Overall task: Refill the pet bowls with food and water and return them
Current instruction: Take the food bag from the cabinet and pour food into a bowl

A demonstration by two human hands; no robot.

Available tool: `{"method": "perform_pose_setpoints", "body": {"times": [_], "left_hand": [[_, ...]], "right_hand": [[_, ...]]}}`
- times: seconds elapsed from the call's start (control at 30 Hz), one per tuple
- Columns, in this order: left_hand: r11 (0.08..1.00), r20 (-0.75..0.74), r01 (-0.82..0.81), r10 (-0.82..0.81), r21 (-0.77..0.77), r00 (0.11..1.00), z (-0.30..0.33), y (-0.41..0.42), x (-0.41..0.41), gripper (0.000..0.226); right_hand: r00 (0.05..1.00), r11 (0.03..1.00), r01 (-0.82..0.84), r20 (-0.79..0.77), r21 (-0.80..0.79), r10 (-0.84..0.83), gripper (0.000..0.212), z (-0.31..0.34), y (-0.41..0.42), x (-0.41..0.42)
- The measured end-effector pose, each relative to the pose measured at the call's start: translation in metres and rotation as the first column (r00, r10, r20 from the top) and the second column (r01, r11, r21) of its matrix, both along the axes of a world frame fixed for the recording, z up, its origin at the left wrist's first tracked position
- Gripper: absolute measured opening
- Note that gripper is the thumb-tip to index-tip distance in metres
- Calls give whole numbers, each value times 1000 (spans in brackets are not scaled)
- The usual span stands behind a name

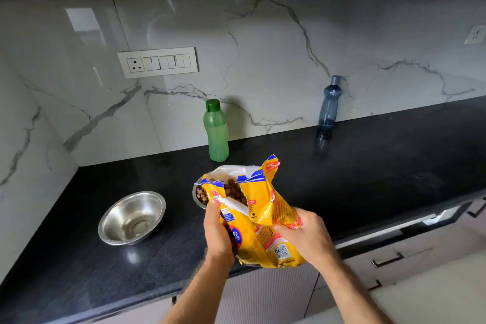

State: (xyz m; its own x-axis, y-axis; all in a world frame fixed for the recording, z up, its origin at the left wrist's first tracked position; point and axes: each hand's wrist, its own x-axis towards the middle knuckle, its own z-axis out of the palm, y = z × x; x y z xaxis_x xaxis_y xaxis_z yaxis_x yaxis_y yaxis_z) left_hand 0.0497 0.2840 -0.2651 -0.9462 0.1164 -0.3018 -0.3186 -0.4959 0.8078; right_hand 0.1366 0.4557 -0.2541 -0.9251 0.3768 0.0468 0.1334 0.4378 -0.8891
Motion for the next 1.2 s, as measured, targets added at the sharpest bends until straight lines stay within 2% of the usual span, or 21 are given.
{"method": "perform_pose_setpoints", "body": {"times": [0.23, 0.47, 0.7, 0.8, 1.0, 1.13, 1.2], "left_hand": [[993, -34, -38, 34, -108, 999, 6, -13, 1, 50], [987, -102, -62, 47, -150, 994, 24, -31, -15, 50], [977, -258, -85, 32, -197, 966, 61, -42, -37, 55], [971, -333, -91, 13, -220, 943, 76, -47, -54, 40], [970, -425, -138, 42, -198, 904, 102, -60, -81, 43], [965, -483, -178, 65, -192, 873, 116, -59, -89, 48], [961, -501, -198, 78, -192, 862, 123, -56, -93, 50]], "right_hand": [[999, 997, -31, 9, -67, 31, 6, -2, -10, -8], [999, 988, -53, 4, -147, 54, 7, 7, -23, -32], [992, 940, -86, -118, -331, 49, 24, 24, -36, -57], [986, 915, -96, -160, -391, 35, 37, 30, -41, -71], [970, 910, -147, -236, -388, 56, 29, 53, -58, -93], [978, 905, -171, -182, -390, 107, 38, 64, -62, -108], [981, 903, -133, -181, -407, 63, 37, 66, -63, -117]]}}
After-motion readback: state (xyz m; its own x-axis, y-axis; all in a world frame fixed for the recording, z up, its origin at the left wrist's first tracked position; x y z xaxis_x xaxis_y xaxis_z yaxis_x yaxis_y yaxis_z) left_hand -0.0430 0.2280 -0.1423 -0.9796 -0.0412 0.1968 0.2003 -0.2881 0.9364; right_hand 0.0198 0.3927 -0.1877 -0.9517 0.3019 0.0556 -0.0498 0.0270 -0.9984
